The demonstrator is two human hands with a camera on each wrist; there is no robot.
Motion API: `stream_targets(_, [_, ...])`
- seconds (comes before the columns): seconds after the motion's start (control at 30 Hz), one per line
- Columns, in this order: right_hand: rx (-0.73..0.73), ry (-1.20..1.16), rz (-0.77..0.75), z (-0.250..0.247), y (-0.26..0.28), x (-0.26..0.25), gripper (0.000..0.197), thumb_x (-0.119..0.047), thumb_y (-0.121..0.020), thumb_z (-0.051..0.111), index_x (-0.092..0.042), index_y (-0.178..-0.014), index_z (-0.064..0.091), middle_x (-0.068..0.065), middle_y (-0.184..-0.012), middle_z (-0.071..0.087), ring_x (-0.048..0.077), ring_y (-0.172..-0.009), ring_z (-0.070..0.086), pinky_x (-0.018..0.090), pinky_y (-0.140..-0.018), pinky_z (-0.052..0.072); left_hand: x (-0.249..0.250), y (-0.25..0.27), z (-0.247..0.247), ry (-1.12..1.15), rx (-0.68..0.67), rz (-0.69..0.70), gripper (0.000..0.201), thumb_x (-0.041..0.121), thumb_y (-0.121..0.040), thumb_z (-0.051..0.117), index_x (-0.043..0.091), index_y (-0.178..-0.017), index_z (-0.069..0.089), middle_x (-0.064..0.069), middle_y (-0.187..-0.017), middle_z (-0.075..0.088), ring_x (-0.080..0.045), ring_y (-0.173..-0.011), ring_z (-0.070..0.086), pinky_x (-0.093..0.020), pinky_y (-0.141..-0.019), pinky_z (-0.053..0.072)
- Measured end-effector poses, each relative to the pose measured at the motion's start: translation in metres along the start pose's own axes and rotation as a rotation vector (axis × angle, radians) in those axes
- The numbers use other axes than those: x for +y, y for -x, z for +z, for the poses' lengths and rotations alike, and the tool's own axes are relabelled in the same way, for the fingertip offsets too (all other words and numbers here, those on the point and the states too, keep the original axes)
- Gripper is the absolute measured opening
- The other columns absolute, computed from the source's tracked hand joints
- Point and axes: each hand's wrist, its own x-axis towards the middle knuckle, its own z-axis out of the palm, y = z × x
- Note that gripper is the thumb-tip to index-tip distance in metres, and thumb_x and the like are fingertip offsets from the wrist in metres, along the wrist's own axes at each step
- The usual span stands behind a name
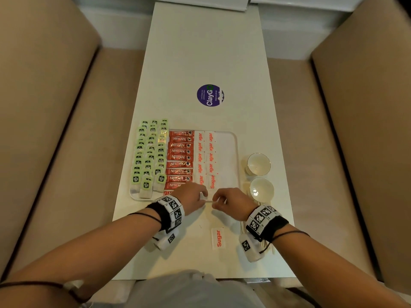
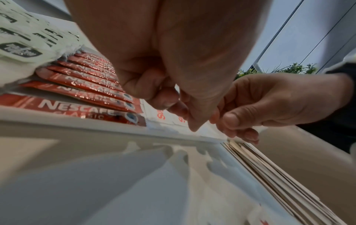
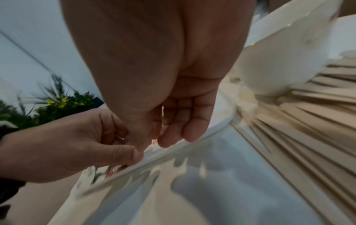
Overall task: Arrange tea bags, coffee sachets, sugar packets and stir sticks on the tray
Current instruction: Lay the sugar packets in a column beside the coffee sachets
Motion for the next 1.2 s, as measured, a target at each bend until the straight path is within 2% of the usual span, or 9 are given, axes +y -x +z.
stream_targets(0.13, [-0.139, 0.134, -0.035, 0.015, 0.016, 0.012, 0.022, -0.023, -0.086, 0.076, -0.019, -0.107, 0.072, -0.003, -0.096, 0.071, 0.014, -0.086, 0.065, 0.031, -0.083, 0.055, 0.000, 0.014, 0.017, -0.002, -0.084, 0.025, 0.018, 0.028, -0.089, 0.067, 0.026, -0.107, 0.071, 0.012, -0.081, 0.062, -0.010, -0.075, 0.058, -0.023, -0.065, 0.042])
stream_targets(0.27, [-0.214, 0.319, -0.032, 0.033, 0.025, 0.021, 0.047, -0.035, -0.077, 0.084, -0.022, -0.118, 0.064, -0.003, -0.109, 0.060, 0.020, -0.093, 0.061, 0.035, -0.082, 0.053, 0.005, 0.025, 0.035, -0.033, -0.183, 0.052, 0.022, 0.029, -0.087, 0.069, 0.028, -0.109, 0.070, 0.011, -0.086, 0.062, -0.010, -0.077, 0.058, -0.022, -0.068, 0.043])
stream_targets(0.37, [-0.213, 0.433, -0.054, 0.046, 0.032, 0.024, 0.072, -0.047, -0.066, 0.089, -0.021, -0.122, 0.052, -0.003, -0.114, 0.048, 0.024, -0.087, 0.061, 0.039, -0.076, 0.054, 0.008, 0.029, 0.045, -0.022, -0.210, 0.052, 0.024, 0.029, -0.085, 0.071, 0.027, -0.109, 0.071, 0.011, -0.087, 0.063, -0.010, -0.079, 0.059, -0.023, -0.073, 0.046])
stream_targets(0.43, [-0.209, 0.498, -0.085, 0.052, 0.035, 0.024, 0.075, -0.047, -0.064, 0.090, -0.018, -0.119, 0.049, -0.001, -0.114, 0.044, 0.026, -0.080, 0.061, 0.041, -0.071, 0.056, 0.009, 0.032, 0.050, -0.021, -0.217, 0.042, 0.026, 0.029, -0.084, 0.071, 0.026, -0.110, 0.070, 0.011, -0.088, 0.062, -0.011, -0.081, 0.060, -0.025, -0.076, 0.049])
stream_targets(0.53, [-0.188, 0.533, -0.094, 0.056, 0.038, 0.025, 0.069, -0.044, -0.070, 0.087, -0.016, -0.120, 0.050, 0.001, -0.115, 0.041, 0.026, -0.077, 0.061, 0.041, -0.069, 0.055, 0.009, 0.036, 0.056, -0.021, -0.214, 0.030, 0.028, 0.029, -0.085, 0.071, 0.025, -0.112, 0.070, 0.011, -0.090, 0.064, -0.010, -0.083, 0.061, -0.025, -0.078, 0.050])
stream_targets(0.67, [-0.171, 0.524, -0.084, 0.053, 0.038, 0.024, 0.061, -0.042, -0.080, 0.081, -0.014, -0.127, 0.053, 0.003, -0.120, 0.045, 0.028, -0.086, 0.063, 0.040, -0.073, 0.054, 0.009, 0.039, 0.058, 0.028, -0.200, 0.021, 0.030, 0.028, -0.082, 0.074, 0.025, -0.111, 0.070, 0.010, -0.090, 0.067, -0.011, -0.084, 0.064, -0.028, -0.081, 0.054])
stream_targets(0.83, [-0.126, 0.434, -0.053, 0.043, 0.034, 0.014, 0.031, -0.035, -0.088, 0.074, -0.015, -0.110, 0.064, 0.006, -0.104, 0.067, 0.026, -0.092, 0.066, 0.031, -0.071, 0.042, 0.012, 0.041, 0.057, 0.132, -0.140, 0.007, 0.020, 0.032, -0.085, 0.072, 0.022, -0.103, 0.072, 0.005, -0.090, 0.070, -0.014, -0.084, 0.065, -0.028, -0.077, 0.053])
stream_targets(0.93, [-0.101, 0.371, -0.064, 0.039, 0.033, 0.009, 0.021, -0.032, -0.091, 0.069, -0.014, -0.104, 0.067, 0.007, -0.097, 0.070, 0.025, -0.087, 0.065, 0.032, -0.070, 0.046, 0.013, 0.040, 0.054, 0.166, -0.084, 0.017, 0.013, 0.034, -0.092, 0.066, 0.024, -0.099, 0.071, 0.006, -0.088, 0.068, -0.012, -0.080, 0.062, -0.024, -0.068, 0.046])
stream_targets(1.2, [0.035, 0.159, -0.078, 0.022, 0.027, 0.007, 0.015, -0.027, -0.098, 0.061, -0.013, -0.099, 0.067, 0.004, -0.095, 0.069, 0.021, -0.083, 0.063, 0.034, -0.075, 0.052, 0.006, 0.036, 0.038, 0.232, 0.053, 0.012, 0.009, 0.028, -0.093, 0.066, 0.020, -0.089, 0.070, -0.001, -0.086, 0.070, -0.018, -0.081, 0.065, -0.039, -0.078, 0.055])
